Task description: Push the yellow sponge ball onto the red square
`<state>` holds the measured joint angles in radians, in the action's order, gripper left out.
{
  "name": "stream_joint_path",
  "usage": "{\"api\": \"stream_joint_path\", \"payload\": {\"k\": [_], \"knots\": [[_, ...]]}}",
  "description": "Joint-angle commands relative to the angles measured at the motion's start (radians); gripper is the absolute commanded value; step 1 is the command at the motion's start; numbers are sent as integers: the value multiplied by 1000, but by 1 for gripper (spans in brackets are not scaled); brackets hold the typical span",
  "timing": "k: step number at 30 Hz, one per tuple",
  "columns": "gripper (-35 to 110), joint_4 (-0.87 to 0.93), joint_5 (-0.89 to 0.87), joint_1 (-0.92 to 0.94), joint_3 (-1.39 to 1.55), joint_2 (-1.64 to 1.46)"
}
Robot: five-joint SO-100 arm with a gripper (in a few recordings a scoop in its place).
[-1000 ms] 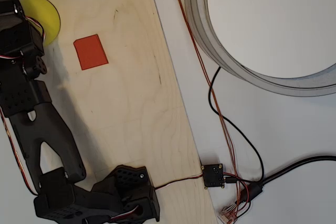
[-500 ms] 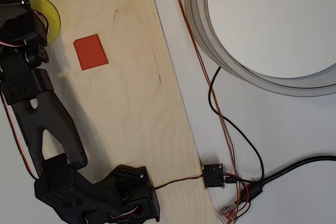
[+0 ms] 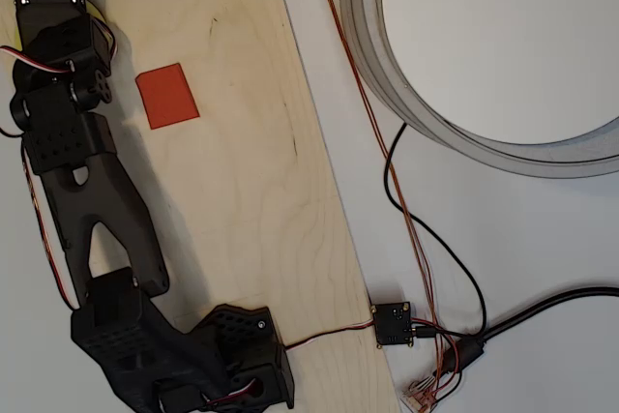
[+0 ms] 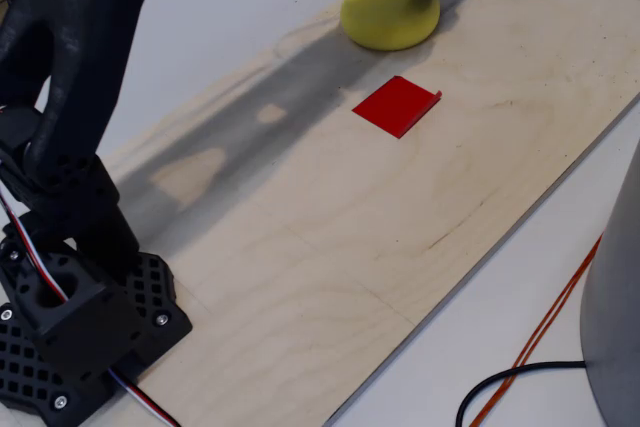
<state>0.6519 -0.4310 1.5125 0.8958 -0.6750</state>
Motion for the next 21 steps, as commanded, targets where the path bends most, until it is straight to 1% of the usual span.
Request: {"api": "stream_joint_path", "payload": {"k": [1,9,16,18,21], "knots": [[21,17,-26,11,-3,-17],[20,17,-40,-14,35,-18],[21,11,-28,-37,133,-61],[21,-20,-28,-43,202,-92],[21,-114,-14,-60,353,-169]]}}
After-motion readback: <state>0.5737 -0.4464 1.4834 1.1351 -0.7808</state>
